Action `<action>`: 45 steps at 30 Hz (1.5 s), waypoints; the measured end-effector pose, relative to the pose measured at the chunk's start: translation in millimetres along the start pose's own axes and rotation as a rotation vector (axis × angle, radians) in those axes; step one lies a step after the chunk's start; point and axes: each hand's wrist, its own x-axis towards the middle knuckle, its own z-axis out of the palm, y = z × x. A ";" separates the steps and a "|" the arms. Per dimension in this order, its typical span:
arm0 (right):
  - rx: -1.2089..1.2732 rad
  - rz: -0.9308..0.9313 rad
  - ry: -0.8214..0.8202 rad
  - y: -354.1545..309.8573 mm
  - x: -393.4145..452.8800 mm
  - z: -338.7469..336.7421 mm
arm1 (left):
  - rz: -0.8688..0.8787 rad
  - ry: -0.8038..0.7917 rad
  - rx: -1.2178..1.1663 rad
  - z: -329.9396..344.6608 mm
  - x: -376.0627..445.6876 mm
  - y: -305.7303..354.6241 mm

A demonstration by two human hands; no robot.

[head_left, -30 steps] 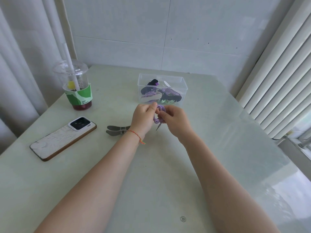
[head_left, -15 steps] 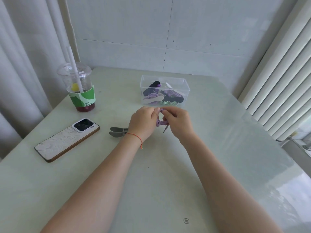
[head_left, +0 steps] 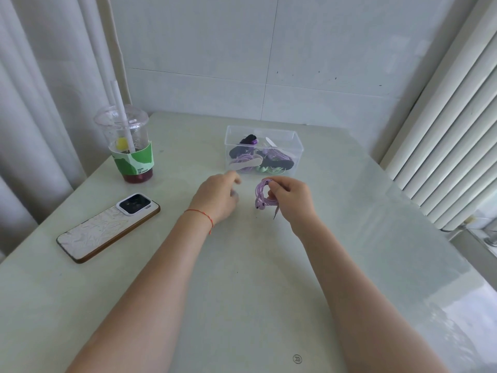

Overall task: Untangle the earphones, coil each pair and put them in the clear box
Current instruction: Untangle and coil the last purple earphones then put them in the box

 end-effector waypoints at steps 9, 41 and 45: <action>0.131 0.058 -0.052 1.5 3.0 -3.7 | -0.065 0.062 0.146 14.4 4.0 -14.3; 0.574 0.160 -0.405 -2.9 -0.7 -11.4 | -0.128 -0.074 -0.947 26.1 -2.4 6.3; 0.541 0.139 -0.428 -3.4 -1.4 -8.5 | -0.018 0.078 -0.558 34.1 0.7 6.7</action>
